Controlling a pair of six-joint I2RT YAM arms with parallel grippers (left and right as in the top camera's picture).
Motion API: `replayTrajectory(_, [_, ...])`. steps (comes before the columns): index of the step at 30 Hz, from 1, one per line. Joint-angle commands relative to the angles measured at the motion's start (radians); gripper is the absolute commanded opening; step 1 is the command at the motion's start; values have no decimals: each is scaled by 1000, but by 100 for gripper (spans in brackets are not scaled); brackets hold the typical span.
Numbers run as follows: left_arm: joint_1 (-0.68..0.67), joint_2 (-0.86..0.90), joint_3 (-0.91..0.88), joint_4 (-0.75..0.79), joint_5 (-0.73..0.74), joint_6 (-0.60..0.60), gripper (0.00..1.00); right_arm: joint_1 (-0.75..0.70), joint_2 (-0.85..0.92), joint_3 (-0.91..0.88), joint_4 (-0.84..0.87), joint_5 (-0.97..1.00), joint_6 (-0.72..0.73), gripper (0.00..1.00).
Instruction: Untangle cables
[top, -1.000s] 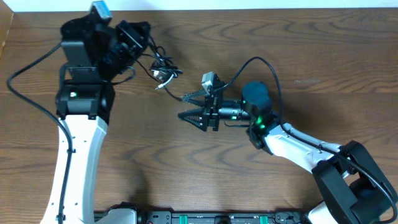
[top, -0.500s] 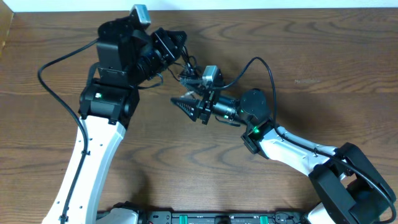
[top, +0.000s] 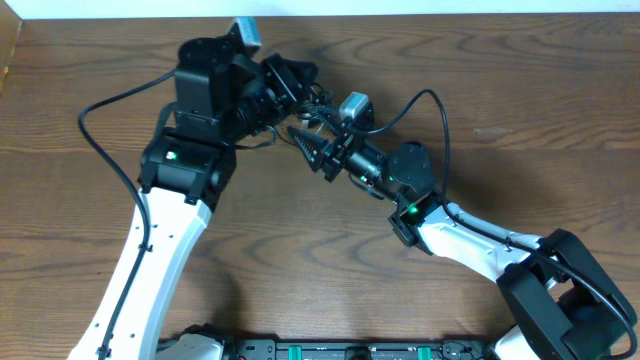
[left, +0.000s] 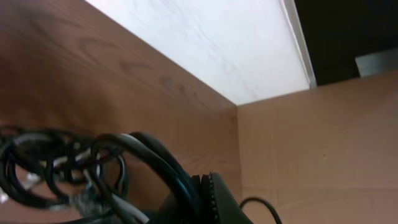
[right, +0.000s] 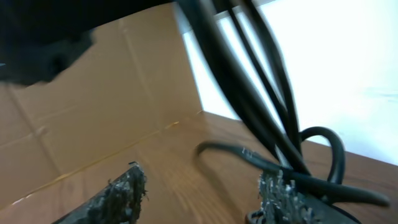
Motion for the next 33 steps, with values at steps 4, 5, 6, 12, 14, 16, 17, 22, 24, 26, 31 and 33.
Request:
replayTrajectory(4, [-63,-6,15,-6,16,-16,8,-59,5,7,42,63,68,54])
replayTrajectory(5, [-64,-6,15,-6,16,-16,7,-64,5,7,48,62,84,54])
replayTrajectory(6, [-64,-6,15,-6,16,-16,7,-68,5,7,51,62,93,55])
replayTrajectory(12, [-63,-6,15,-5,-4,-16,7,-76,5,7,-1,47,109,1])
replayTrajectory(14, [-63,-6,15,-5,-51,-16,7,-77,5,7,-33,43,109,1])
replayTrajectory(16, [-63,-6,15,-5,-130,8,7,-77,5,7,-78,43,109,1])
replayTrajectory(17, [-63,-6,15,-5,-168,43,7,-77,5,7,-93,43,109,1])
replayTrajectory(22, [-27,-6,15,-21,-343,316,8,-104,5,7,-138,-48,109,1])
replayTrajectory(24, [-11,-6,15,-43,-374,414,8,-120,5,7,-138,-76,109,1])
replayTrajectory(26, [9,-7,15,-93,-420,538,7,-153,5,7,-139,-129,109,1])
replayTrajectory(31, [48,-6,15,-245,-637,689,7,-231,5,7,-142,-246,128,1])
replayTrajectory(33, [61,-6,15,-284,-728,688,8,-249,5,7,-143,-260,152,1])
